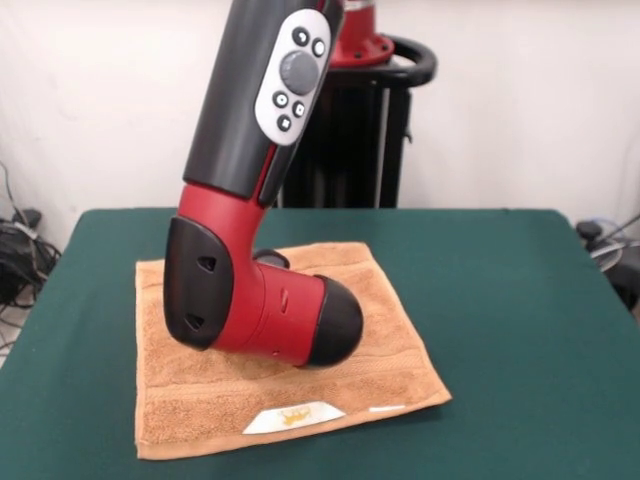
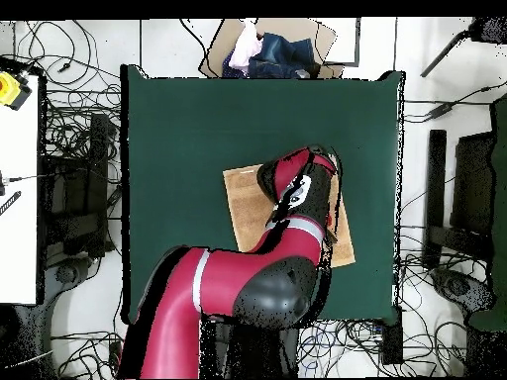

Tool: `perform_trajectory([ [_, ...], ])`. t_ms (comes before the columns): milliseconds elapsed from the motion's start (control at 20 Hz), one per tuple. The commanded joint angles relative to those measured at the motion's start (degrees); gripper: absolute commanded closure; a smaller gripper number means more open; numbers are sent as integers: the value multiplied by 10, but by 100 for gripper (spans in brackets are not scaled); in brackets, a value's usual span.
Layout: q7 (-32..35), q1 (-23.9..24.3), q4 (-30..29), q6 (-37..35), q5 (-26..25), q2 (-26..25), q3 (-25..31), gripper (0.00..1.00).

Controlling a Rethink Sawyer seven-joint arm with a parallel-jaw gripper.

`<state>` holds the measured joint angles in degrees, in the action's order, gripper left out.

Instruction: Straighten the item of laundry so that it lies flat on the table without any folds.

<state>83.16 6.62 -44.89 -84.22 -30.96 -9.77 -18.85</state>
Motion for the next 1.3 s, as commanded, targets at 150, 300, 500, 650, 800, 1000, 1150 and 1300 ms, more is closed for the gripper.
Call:
perform_trajectory([
  [150,-16,73,-100,287,-9,-26,109,100],
  [300,-51,129,-168,416,15,20,172,100],
  [500,-81,218,-259,566,38,70,265,100],
  [650,-69,249,-280,606,37,82,300,100],
  [800,-37,260,-283,639,21,86,311,100],
  [1000,-5,257,-284,629,4,97,310,100],
  [1150,10,253,-292,625,-8,109,303,100],
  [1300,18,250,-294,624,-10,111,300,100],
])
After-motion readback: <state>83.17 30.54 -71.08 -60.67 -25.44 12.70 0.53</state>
